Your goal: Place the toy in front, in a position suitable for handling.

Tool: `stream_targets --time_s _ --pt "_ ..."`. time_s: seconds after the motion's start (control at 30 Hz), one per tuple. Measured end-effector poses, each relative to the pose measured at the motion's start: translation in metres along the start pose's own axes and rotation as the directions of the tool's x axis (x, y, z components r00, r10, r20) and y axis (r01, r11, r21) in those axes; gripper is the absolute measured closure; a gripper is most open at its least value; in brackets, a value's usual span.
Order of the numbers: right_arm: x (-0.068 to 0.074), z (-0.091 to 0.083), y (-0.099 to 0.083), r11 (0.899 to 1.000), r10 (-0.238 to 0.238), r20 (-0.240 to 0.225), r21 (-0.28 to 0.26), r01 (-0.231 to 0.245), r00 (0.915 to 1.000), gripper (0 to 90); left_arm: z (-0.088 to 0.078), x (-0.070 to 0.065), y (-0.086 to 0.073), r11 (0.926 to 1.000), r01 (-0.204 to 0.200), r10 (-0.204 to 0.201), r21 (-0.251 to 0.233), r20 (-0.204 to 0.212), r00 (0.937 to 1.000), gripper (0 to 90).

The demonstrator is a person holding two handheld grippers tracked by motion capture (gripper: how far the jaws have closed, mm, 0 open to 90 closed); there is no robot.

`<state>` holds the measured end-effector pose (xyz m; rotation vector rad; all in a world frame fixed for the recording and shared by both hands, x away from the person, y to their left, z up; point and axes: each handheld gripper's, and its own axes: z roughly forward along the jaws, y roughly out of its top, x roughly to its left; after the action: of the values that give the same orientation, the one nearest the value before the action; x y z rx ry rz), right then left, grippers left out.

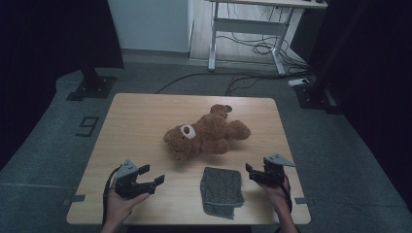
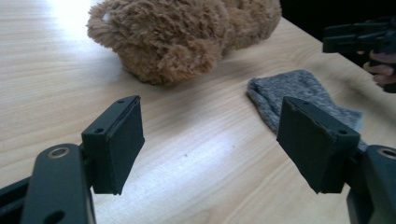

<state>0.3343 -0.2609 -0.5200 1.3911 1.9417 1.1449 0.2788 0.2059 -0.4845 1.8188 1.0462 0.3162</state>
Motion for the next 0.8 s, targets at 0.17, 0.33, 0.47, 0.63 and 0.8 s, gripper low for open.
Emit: stream_targets --time_s 0.17,0.33,0.47,0.63,0.8 --pt "0.002 0.003 0.008 1.000 0.008 -0.014 -0.005 -0.008 0.9999 17.5 0.009 0.004 0.005 1.0000 0.001 -0.001 -0.005 -0.022 0.9997 24.4" --pt "0.007 0.006 0.020 1.000 -0.007 -0.023 -0.007 0.007 0.9997 18.3 0.022 0.007 0.013 0.9999 0.013 -0.013 -0.002 -0.035 0.9993 24.3" --pt "0.010 0.007 0.027 1.000 -0.016 -0.043 -0.015 0.015 0.9990 18.5 0.030 0.007 0.019 0.9999 0.012 -0.011 0.007 -0.034 0.9994 24.3" --pt "0.017 0.019 0.038 1.000 -0.023 -0.057 0.004 0.023 0.9981 18.9 0.042 0.003 0.025 0.9998 -0.004 0.005 0.021 -0.025 0.9997 24.0" --pt "0.018 0.031 0.043 0.999 -0.030 -0.059 0.021 0.032 0.9978 19.6 0.058 0.001 0.027 0.9991 -0.009 0.010 0.041 -0.022 0.9997 23.6"
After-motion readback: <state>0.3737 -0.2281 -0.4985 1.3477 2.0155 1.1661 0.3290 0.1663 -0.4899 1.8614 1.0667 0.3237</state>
